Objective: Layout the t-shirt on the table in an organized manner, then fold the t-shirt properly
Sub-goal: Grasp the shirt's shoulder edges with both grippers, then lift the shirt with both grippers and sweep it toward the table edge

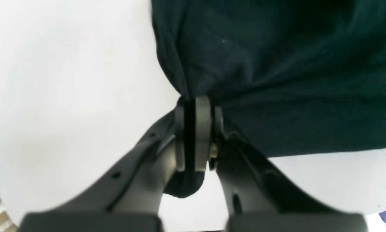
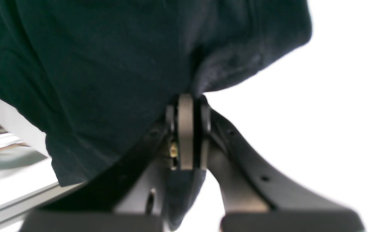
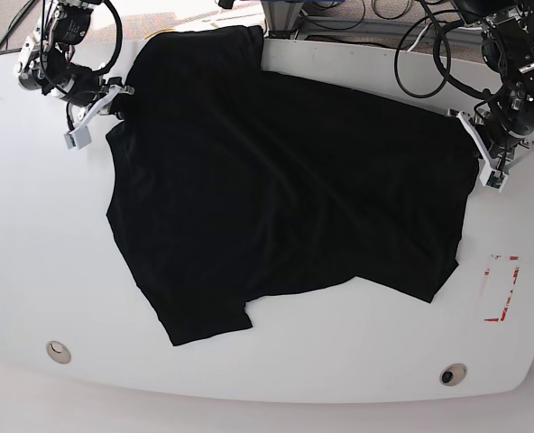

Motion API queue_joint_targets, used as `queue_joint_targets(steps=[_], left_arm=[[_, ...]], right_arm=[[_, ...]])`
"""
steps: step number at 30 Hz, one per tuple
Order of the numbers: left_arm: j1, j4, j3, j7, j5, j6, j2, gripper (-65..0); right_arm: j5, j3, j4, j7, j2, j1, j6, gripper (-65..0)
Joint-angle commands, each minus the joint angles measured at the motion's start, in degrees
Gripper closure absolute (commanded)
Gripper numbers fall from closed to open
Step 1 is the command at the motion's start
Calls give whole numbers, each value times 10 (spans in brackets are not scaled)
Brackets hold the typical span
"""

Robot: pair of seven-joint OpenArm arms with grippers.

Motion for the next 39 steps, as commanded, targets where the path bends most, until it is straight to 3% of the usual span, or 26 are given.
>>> queue_joint_targets(steps=[1,11,16,21,27,39], left_arm=[[-9,26,-2,-6,2,1,-11,0],[-38,80,-4,-8,0,1,-14,0],[-66,84,-4,-8,-1,1,-31,0],[-105,85,-4,-6,-1,1,-51,0],[-173,83,6,-6,0,1,-68,-1],[-363,82,141,-6,2,1,-60,-3]], right_arm=[[13,5,47,10,11,4,2,0],[13,58,115,-79,11,59,1,0],[13,78,117,-79,14,107,1,0],[13,78,117,-79,49,147,1,0],[13,72,116,-79,69,211,1,0],[10,-8,116,-79,75,347,1,0]])
